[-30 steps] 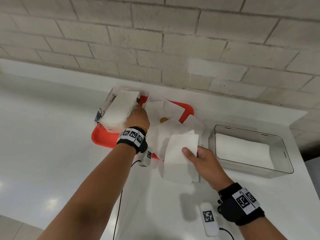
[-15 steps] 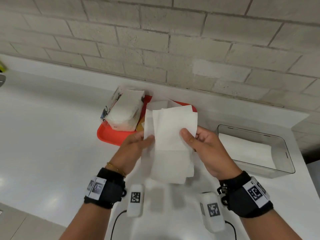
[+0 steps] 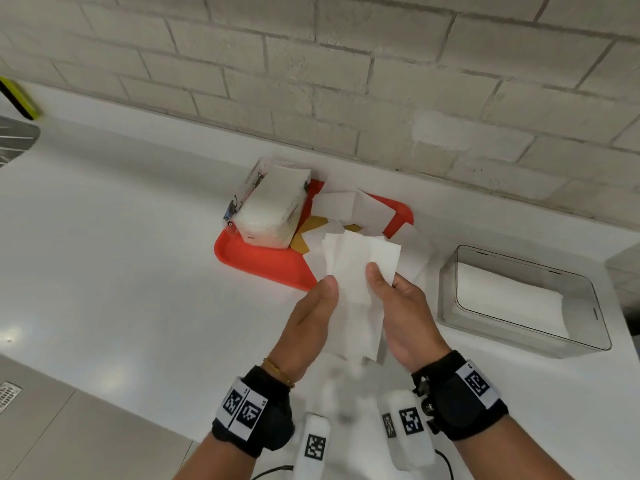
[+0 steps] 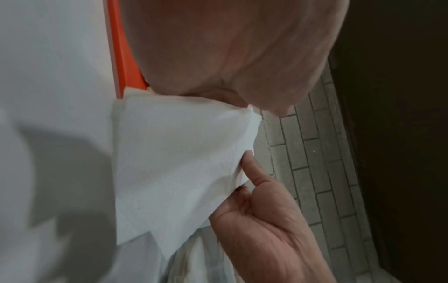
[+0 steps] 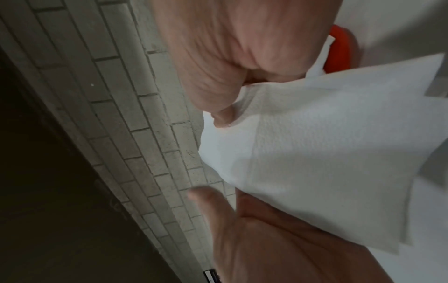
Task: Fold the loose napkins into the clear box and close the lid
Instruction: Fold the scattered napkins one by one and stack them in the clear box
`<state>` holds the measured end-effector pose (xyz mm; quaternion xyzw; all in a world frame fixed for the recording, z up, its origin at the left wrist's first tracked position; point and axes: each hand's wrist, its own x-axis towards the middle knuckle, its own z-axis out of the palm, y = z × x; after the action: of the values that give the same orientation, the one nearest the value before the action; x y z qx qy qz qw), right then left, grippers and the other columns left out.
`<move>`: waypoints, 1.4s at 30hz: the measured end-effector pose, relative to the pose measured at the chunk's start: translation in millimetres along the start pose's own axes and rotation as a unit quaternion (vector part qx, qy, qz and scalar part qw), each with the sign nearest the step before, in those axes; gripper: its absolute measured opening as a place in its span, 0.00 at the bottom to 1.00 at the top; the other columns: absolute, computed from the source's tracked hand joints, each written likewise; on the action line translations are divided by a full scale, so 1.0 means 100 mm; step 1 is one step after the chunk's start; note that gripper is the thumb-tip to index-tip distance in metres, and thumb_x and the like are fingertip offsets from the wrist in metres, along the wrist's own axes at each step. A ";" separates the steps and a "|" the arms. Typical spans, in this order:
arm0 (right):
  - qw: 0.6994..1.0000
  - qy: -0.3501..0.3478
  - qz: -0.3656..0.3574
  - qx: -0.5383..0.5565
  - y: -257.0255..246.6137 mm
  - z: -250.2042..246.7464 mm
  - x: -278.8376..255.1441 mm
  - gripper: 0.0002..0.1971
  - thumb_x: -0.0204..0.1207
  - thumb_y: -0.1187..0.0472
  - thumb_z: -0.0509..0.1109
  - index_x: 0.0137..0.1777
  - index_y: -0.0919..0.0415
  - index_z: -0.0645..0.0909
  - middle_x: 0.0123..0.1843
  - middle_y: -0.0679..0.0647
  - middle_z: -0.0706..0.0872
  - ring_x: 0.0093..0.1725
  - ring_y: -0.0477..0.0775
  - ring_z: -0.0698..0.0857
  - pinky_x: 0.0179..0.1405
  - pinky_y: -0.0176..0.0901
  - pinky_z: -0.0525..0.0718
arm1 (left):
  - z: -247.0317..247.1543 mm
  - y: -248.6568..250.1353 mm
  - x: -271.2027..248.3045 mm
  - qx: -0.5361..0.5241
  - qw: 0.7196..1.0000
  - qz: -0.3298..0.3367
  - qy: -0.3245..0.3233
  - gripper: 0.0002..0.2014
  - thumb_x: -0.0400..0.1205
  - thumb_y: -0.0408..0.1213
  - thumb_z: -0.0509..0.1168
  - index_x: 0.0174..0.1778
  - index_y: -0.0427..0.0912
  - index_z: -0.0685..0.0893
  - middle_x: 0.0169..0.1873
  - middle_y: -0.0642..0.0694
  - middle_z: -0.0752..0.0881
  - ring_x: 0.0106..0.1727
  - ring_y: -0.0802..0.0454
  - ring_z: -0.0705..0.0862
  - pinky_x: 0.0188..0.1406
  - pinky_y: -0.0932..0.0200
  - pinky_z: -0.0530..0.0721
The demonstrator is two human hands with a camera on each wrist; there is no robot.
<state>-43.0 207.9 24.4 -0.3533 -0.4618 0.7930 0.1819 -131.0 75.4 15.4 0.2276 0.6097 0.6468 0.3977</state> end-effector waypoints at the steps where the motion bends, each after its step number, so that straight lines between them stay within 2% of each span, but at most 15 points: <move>1: 1.000 -0.006 -0.001 0.006 0.03 0.00 -0.01 0.15 0.88 0.55 0.69 0.69 0.60 0.87 0.64 0.60 0.92 0.66 0.62 0.91 0.70 0.64 0.85 | -0.01 -0.04 0.01 0.049 0.998 0.025 0.005 0.20 0.90 0.54 0.60 0.75 0.54 0.82 0.67 0.57 0.89 0.70 0.58 0.86 0.73 0.52 0.83; 3: 1.000 -0.026 -0.003 0.018 0.08 -0.01 -0.03 0.15 0.87 0.58 0.71 0.71 0.61 0.85 0.66 0.61 0.92 0.67 0.63 0.90 0.69 0.64 0.85 | -0.09 -0.13 0.06 0.147 0.987 0.059 0.025 0.16 0.88 0.45 0.69 0.72 0.54 0.83 0.62 0.57 0.91 0.64 0.59 0.89 0.67 0.51 0.87; 5: 0.999 -0.034 -0.002 0.019 0.11 -0.07 -0.01 0.20 0.83 0.64 0.75 0.73 0.62 0.82 0.66 0.60 0.91 0.67 0.62 0.90 0.70 0.63 0.85 | -0.19 -0.20 0.10 0.231 0.970 0.077 0.019 0.15 0.87 0.41 0.71 0.70 0.54 0.84 0.58 0.59 0.92 0.58 0.63 0.89 0.61 0.58 0.87; 8: 0.998 -0.033 -0.007 -0.049 0.11 -0.32 0.07 0.36 0.70 0.67 0.85 0.78 0.50 0.78 0.69 0.54 0.90 0.70 0.54 0.88 0.72 0.56 0.84 | -0.37 -0.18 0.12 0.347 0.934 0.071 -0.045 0.15 0.84 0.43 0.74 0.67 0.54 0.87 0.54 0.60 0.92 0.52 0.65 0.89 0.53 0.65 0.84; 10: 0.989 -0.047 -0.005 -0.138 0.12 -0.50 0.10 0.37 0.65 0.64 0.88 0.75 0.47 0.82 0.70 0.51 0.89 0.71 0.51 0.87 0.72 0.54 0.84 | -0.52 -0.17 0.13 0.381 0.919 0.053 -0.091 0.18 0.79 0.46 0.79 0.64 0.55 0.87 0.52 0.61 0.92 0.50 0.66 0.89 0.52 0.66 0.84; 14: 0.986 -0.049 0.003 -0.160 0.20 -0.74 0.00 0.21 0.67 0.67 0.85 0.62 0.62 0.90 0.57 0.63 0.95 0.56 0.64 0.93 0.61 0.59 0.90 | -0.76 -0.20 0.14 0.370 0.919 -0.007 -0.138 0.21 0.70 0.41 0.86 0.57 0.56 0.89 0.40 0.54 0.93 0.39 0.60 0.88 0.44 0.65 0.85; 16: 0.981 -0.061 -0.013 -0.181 0.28 -0.81 -0.05 0.15 0.71 0.67 0.84 0.58 0.63 0.92 0.53 0.60 0.95 0.52 0.59 0.94 0.55 0.51 0.91 | -0.80 -0.23 0.12 0.337 0.939 0.006 -0.073 0.15 0.72 0.37 0.85 0.50 0.56 0.92 0.41 0.54 0.93 0.41 0.59 0.89 0.46 0.61 0.88; 19: 0.974 -0.053 -0.038 -0.219 0.43 -0.92 -0.09 0.11 0.73 0.64 0.83 0.55 0.62 0.92 0.45 0.53 0.95 0.44 0.50 0.92 0.45 0.39 0.87 | -0.69 -0.28 0.04 0.175 0.983 0.024 0.051 0.08 0.74 0.32 0.83 0.44 0.48 0.95 0.44 0.51 0.95 0.46 0.54 0.92 0.52 0.58 0.90; 22: 0.974 -0.024 -0.061 -0.219 0.58 -0.96 -0.08 0.10 0.76 0.64 0.82 0.56 0.61 0.91 0.51 0.55 0.96 0.50 0.53 0.94 0.51 0.40 0.87 | -0.52 -0.42 -0.03 0.098 0.986 0.031 0.132 0.08 0.72 0.30 0.84 0.43 0.42 0.94 0.43 0.49 0.95 0.47 0.54 0.91 0.53 0.62 0.88; 24: 0.969 0.000 -0.077 -0.234 0.67 -0.97 -0.07 0.09 0.77 0.64 0.81 0.56 0.59 0.91 0.50 0.55 0.96 0.50 0.55 0.94 0.51 0.41 0.88 | -0.47 -0.55 -0.04 0.102 0.985 0.017 0.141 0.13 0.68 0.31 0.87 0.46 0.45 0.94 0.45 0.51 0.95 0.49 0.56 0.92 0.53 0.64 0.88; 27: 0.967 0.023 -0.086 -0.240 0.77 -1.01 -0.04 0.09 0.77 0.58 0.82 0.56 0.53 0.90 0.49 0.59 0.95 0.48 0.60 0.92 0.54 0.52 0.87 | -0.44 -0.69 -0.06 0.116 0.983 -0.014 0.138 0.17 0.67 0.32 0.88 0.49 0.48 0.94 0.44 0.53 0.95 0.45 0.56 0.93 0.45 0.64 0.90; 32: 0.966 0.023 -0.101 -0.237 0.74 -0.99 -0.12 0.08 0.76 0.62 0.83 0.53 0.54 0.90 0.45 0.55 0.94 0.41 0.51 0.88 0.42 0.38 0.84 | -0.39 -0.71 -0.07 0.105 0.984 0.016 0.144 0.09 0.71 0.23 0.83 0.41 0.40 0.94 0.40 0.49 0.95 0.42 0.55 0.92 0.46 0.65 0.88; 35: 0.966 -0.017 -0.097 -0.237 0.73 -0.97 -0.15 0.15 0.70 0.67 0.86 0.56 0.58 0.91 0.54 0.47 0.95 0.54 0.45 0.93 0.52 0.32 0.86 | -0.40 -0.68 -0.05 0.122 0.984 0.022 0.131 0.10 0.71 0.22 0.82 0.41 0.41 0.94 0.42 0.48 0.95 0.46 0.53 0.92 0.50 0.67 0.88; 38: 0.959 -0.031 -0.103 -0.262 0.75 -0.94 -0.11 0.20 0.66 0.69 0.88 0.57 0.58 0.92 0.57 0.46 0.95 0.60 0.44 0.92 0.62 0.34 0.86 | -0.44 -0.75 -0.03 0.144 0.982 0.004 0.123 0.14 0.69 0.19 0.81 0.43 0.43 0.94 0.43 0.49 0.95 0.45 0.53 0.92 0.49 0.65 0.87; 42: 0.958 -0.027 -0.118 -0.260 0.68 -0.83 -0.04 0.12 0.68 0.68 0.87 0.51 0.60 0.94 0.50 0.49 0.96 0.51 0.44 0.92 0.51 0.30 0.84 | -0.41 -0.75 0.00 0.132 0.981 -0.012 0.139 0.13 0.69 0.19 0.80 0.39 0.42 0.94 0.40 0.47 0.94 0.42 0.54 0.90 0.46 0.64 0.87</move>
<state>23.3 221.2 -59.4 -0.3094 -0.6951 0.6279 0.1638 -145.0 45.6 -64.0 0.1783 0.7416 0.5815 0.2830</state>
